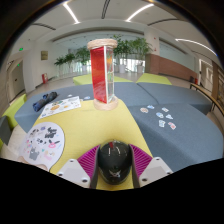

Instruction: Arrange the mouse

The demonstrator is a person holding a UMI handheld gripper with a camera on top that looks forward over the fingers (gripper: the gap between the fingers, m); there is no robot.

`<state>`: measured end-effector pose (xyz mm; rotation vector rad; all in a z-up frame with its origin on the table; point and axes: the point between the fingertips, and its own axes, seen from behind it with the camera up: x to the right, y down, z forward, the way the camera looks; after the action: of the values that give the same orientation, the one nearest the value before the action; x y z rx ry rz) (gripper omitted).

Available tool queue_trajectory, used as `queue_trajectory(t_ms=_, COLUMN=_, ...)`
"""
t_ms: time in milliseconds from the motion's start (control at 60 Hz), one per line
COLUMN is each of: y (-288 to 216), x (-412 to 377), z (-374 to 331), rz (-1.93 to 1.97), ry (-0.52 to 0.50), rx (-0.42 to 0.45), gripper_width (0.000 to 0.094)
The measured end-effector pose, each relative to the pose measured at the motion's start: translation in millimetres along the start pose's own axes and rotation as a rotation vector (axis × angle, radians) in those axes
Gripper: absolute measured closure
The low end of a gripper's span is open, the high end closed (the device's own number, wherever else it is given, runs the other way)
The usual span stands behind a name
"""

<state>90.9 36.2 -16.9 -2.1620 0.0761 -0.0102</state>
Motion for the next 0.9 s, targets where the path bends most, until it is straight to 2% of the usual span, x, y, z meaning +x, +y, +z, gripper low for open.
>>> queue_trajectory(t_ms=100, y=-5.2, x=-1.0, z=-4.8, rz=0.014, ry=0.005, rx=-0.028, gripper_width=0.0521)
queue_trajectory(t_ms=267, y=-80.6, x=-38.4, z=-39.2, rz=0.079, ry=-0.020, rx=0.075, gripper_width=0.0526)
queue_trajectory(t_ms=350, y=-118.1, x=-98.2, z=-54.2, rz=0.046, ry=-0.087, rx=0.132, gripper_width=0.0527)
queue_trajectory(t_ms=417, y=-128.9, x=-154.9, z=-60.3, rz=0.013, ry=-0.166, rx=0.159, gripper_width=0.0528)
queue_trajectory(t_ms=500, y=-110.1, x=-208.5, z=-51.3, rz=-0.022, ry=-0.213, rx=0.126, gripper_width=0.0530)
queue_trajectory(t_ms=583, y=-65.3, x=-239.3, z=-32.5, rz=-0.066, ry=-0.223, rx=0.061, gripper_width=0.0529)
queue_trajectory(t_ms=750, y=2.8, x=-248.4, z=-3.7, rz=-0.102, ry=-0.185, rx=-0.060, gripper_width=0.0527)
queue_trajectory(t_ms=783, y=3.2, x=-249.3, z=-4.3, rz=-0.115, ry=-0.187, rx=-0.038, gripper_width=0.0526)
queue_trajectory(t_ms=900, y=3.0, x=-251.3, z=-4.0, rz=-0.098, ry=-0.198, rx=-0.060, gripper_width=0.0410)
